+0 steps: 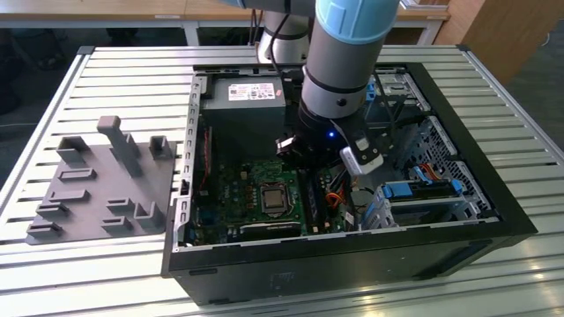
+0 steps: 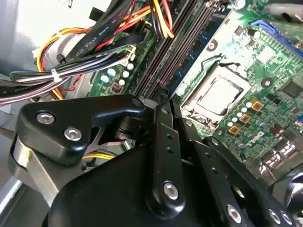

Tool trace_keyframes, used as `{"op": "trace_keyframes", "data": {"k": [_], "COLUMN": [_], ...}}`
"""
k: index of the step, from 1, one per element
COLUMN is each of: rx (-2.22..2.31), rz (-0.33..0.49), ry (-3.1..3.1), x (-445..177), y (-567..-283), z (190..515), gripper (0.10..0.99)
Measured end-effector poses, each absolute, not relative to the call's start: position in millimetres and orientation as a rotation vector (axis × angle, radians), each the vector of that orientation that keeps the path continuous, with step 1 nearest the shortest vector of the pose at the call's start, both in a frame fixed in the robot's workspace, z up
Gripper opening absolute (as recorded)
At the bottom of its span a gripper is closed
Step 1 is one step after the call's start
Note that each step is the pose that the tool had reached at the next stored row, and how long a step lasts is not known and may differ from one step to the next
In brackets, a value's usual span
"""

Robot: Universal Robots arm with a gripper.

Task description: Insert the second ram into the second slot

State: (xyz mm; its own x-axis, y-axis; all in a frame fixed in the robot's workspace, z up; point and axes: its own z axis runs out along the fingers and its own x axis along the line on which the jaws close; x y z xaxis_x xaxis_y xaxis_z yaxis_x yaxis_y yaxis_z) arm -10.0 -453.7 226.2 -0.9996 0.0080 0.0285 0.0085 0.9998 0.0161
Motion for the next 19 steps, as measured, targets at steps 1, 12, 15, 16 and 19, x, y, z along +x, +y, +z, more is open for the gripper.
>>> {"op": "trace_keyframes", "data": {"k": [1,12,15,16,19], "rx": [-0.011,-0.009,-0.009,-0.009,-0.008], "rz": [-0.025,-0.023,-0.021,-0.021,-0.018], "ry": [-3.113,-3.112,-3.112,-3.112,-3.112], "x": [-10.1,-10.0,-10.0,-10.0,-10.0], "y": [-453.8,-454.3,-454.7,-454.9,-455.3], "z": [225.0,215.8,215.3,215.2,215.2], "gripper": [0.137,0.137,0.137,0.137,0.137]}}
